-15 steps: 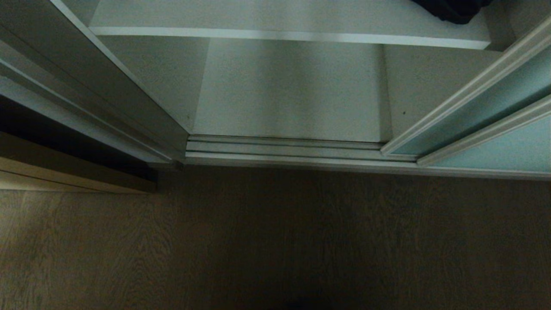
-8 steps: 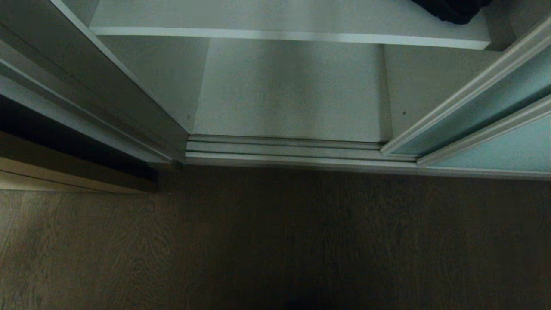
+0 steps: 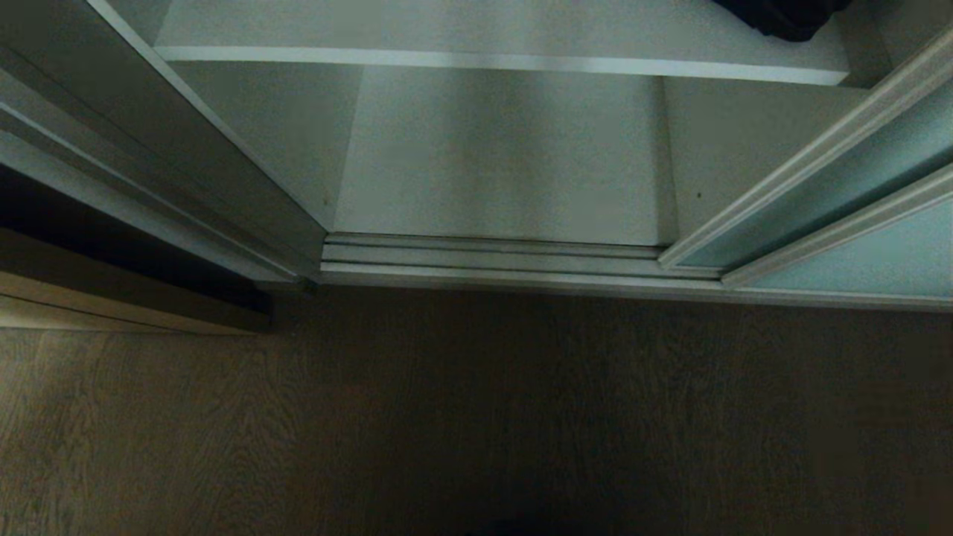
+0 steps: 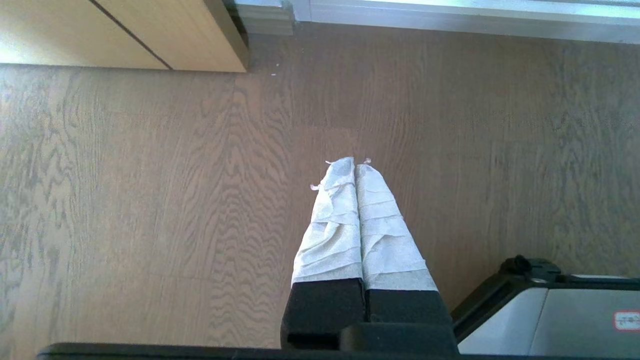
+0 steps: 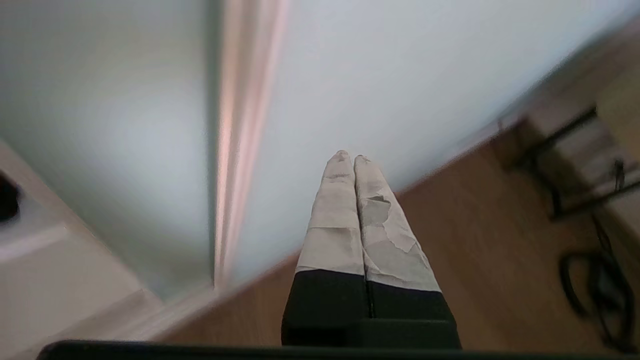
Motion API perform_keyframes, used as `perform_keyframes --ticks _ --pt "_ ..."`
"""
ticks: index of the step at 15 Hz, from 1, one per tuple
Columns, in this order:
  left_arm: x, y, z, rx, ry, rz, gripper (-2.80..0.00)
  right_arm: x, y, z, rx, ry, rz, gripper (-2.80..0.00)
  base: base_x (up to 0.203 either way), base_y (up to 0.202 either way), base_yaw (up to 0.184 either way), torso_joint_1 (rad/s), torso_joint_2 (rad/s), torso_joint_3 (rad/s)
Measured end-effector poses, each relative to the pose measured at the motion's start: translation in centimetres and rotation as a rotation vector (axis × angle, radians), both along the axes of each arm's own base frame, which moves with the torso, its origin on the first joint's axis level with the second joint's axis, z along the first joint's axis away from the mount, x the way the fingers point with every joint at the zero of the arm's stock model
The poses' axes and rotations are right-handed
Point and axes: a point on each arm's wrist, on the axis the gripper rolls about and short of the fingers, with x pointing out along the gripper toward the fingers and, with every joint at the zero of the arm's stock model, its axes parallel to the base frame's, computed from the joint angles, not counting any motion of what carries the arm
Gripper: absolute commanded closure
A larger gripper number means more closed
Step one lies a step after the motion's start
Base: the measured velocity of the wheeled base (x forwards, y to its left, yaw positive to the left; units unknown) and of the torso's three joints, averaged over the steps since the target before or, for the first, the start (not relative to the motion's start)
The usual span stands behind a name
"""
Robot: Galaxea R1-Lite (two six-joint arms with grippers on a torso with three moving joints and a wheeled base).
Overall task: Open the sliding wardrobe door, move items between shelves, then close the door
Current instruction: Close the door
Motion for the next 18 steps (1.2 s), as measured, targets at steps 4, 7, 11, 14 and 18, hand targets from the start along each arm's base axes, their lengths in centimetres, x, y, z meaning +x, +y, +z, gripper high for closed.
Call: perform_keyframes --ticks 4,7,11,14,18 --pt "0.0 0.0 0.0 0.0 0.0 0.001 0.0 1.9 -0.2 1.2 -0.055 -0.043 -0.019 0.0 0.0 0.0 0.0 0.0 0.0 0.0" --pt "0.0 0.0 0.0 0.0 0.0 0.0 0.0 3.3 -0.6 0.9 -0.065 0.003 -0.038 0.0 0.0 0.0 0.0 0.0 0.0 0.0" --pt "0.0 0.0 0.0 0.0 0.0 0.0 0.0 4.8 -1.4 1.2 -0.091 -0.01 -0.028 0.0 0.0 0.0 0.0 0.0 0.0 0.0" --pt "0.0 0.0 0.0 0.0 0.0 0.001 0.0 5.8 -2.4 1.6 -0.13 -0.038 -0.045 0.0 0.0 0.0 0.0 0.0 0.0 0.0" --pt "0.0 0.0 0.0 0.0 0.0 0.001 0.0 6.9 -4.4 0.8 -0.197 -0.052 -0.112 0.0 0.0 0.0 0.0 0.0 0.0 0.0"
